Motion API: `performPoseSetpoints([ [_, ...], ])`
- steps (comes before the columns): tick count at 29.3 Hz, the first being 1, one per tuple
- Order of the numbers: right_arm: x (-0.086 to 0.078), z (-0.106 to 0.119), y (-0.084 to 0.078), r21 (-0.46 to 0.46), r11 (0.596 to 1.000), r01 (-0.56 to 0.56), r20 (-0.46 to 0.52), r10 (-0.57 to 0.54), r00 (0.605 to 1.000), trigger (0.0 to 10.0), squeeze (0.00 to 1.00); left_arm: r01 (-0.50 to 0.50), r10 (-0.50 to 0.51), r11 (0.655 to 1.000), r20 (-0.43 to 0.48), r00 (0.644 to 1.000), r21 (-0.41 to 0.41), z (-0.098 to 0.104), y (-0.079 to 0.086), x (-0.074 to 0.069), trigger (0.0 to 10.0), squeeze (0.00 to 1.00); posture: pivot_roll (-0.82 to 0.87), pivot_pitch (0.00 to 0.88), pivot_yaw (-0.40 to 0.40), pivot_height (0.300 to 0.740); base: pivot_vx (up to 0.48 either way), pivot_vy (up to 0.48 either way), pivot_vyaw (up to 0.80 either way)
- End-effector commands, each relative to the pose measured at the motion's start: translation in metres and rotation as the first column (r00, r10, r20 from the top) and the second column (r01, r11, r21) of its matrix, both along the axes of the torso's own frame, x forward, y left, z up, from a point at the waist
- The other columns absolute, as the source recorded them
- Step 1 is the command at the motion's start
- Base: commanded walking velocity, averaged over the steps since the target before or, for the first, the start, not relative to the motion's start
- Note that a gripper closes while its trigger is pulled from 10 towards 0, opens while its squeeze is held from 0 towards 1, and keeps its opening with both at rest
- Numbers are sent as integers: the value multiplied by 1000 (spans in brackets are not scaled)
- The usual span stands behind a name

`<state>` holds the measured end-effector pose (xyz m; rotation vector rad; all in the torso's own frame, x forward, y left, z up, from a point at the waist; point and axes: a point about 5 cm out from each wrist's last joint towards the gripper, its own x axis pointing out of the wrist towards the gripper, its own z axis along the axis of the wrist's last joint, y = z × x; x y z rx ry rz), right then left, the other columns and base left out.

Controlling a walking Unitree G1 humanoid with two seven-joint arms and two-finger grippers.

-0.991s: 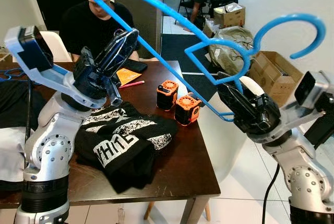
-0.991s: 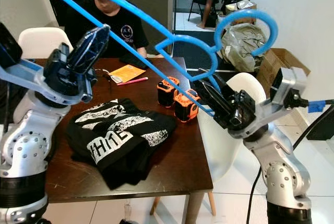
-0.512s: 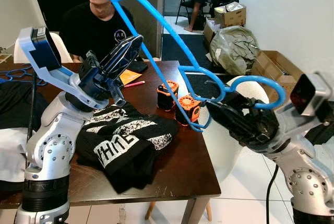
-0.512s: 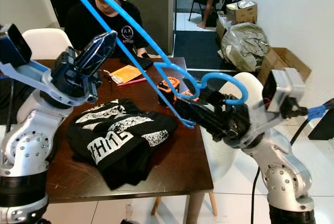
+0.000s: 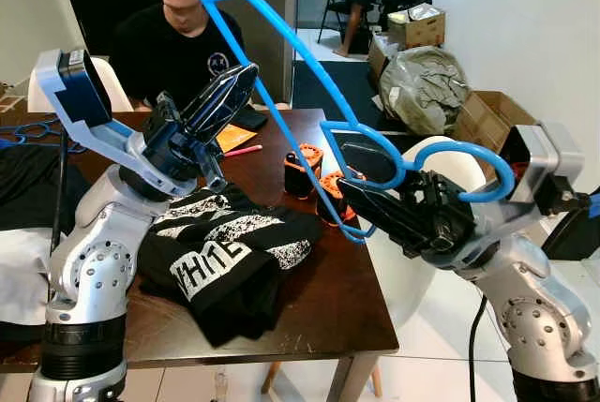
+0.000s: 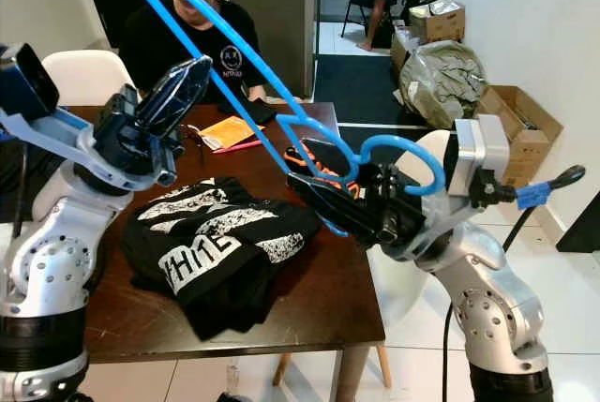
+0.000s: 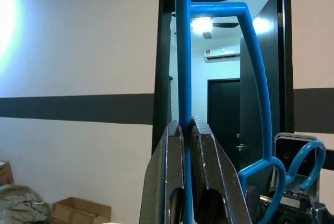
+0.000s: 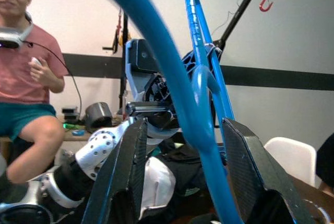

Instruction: Hang hanger

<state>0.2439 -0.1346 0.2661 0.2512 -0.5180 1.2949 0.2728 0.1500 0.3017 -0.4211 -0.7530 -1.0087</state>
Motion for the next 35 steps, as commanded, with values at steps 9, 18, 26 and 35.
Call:
performPoseSetpoints([
  [9, 13, -13, 11, -99, 991, 95, -13, -96, 995, 7451, 0, 10, -10, 1000, -9, 1000, -17, -1, -1, 0, 0, 0, -3, 0, -5, 740, 0, 0, 0],
  [18, 20, -20, 14, -131, 981, 145, -25, -150, 988, 0, 0, 4, -4, 1000, 0, 1000, -30, 2, 1, 0, 0, 0, 3, 0, -8, 740, 0, 0, 0],
  [26, 34, -14, 7, -57, 964, 260, -31, -262, 965, 0, 0, 1, -2, 999, -9, 1000, -47, 1, 0, 0, 0, 0, 0, 0, -11, 740, 0, 0, 0],
  [35, 41, -9, 1, 5, 951, 310, -54, -309, 950, 0, 0, 4, -7, 998, -33, 999, -70, -4, 1, -2, 0, 0, -6, 0, -11, 740, 0, 0, 0],
])
